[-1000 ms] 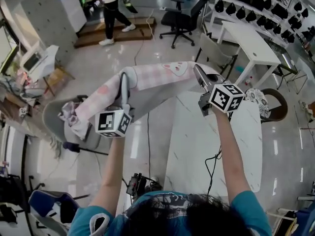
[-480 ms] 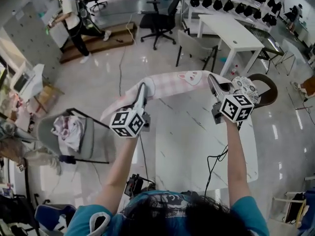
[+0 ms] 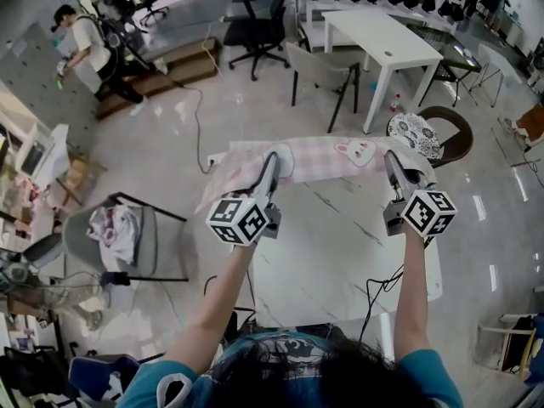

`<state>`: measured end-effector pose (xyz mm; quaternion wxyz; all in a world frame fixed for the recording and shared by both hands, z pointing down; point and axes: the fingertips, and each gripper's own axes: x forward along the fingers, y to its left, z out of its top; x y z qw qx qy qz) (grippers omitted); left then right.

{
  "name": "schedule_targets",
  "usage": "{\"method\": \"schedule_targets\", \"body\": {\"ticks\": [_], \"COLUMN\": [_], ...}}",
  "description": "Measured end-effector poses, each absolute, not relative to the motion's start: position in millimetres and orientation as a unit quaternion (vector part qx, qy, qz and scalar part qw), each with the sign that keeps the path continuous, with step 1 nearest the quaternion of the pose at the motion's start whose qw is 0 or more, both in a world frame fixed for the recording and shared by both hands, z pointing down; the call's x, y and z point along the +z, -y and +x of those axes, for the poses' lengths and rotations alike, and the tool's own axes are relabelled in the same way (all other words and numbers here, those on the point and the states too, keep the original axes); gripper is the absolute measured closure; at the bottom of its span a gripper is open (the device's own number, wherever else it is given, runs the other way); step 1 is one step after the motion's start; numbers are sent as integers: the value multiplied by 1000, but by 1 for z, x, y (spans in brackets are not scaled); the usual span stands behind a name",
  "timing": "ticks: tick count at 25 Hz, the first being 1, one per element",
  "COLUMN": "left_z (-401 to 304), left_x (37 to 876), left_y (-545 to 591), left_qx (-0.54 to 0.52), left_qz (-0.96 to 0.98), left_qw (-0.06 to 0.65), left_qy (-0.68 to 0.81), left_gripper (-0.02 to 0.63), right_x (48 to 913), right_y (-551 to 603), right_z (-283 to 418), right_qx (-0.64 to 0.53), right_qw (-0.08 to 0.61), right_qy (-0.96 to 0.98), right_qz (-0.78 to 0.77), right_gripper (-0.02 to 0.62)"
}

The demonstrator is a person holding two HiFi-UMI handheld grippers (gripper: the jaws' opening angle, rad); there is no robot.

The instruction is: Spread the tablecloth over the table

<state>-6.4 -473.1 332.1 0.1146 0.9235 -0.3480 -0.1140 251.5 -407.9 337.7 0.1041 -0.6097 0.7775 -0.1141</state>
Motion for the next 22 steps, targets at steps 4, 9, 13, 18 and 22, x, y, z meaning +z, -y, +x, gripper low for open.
{"method": "schedule_targets", "body": {"ticks": [4,9,13,18,22], "left_z": [13,7,0,-10,-28], "left_x": [359,371,388,410,428], "left_y": [448,438,416,390,369], "left_qx": [-110,-104,-104,-112,-125], "left_qz": [923,915,915,907,895], "left_qw": [138,185,216,275,315], "left_qy": [342,343,325,300,290], "left_gripper": [554,554,555,558,561], "right_x": [371,388,405,419,429], "right_y": [379,368,337,300,273], "right_z": [272,268,260,250,232], "right_qx": [-140,-183,-198,-220,-231], "right_qw": [118,127,131,136,120], "right_qy": [-774,-767,-760,-742,-732], "right_qz": [-606,-602,-606,-619,-629], "right_gripper": [557,557,552,551,549]}}
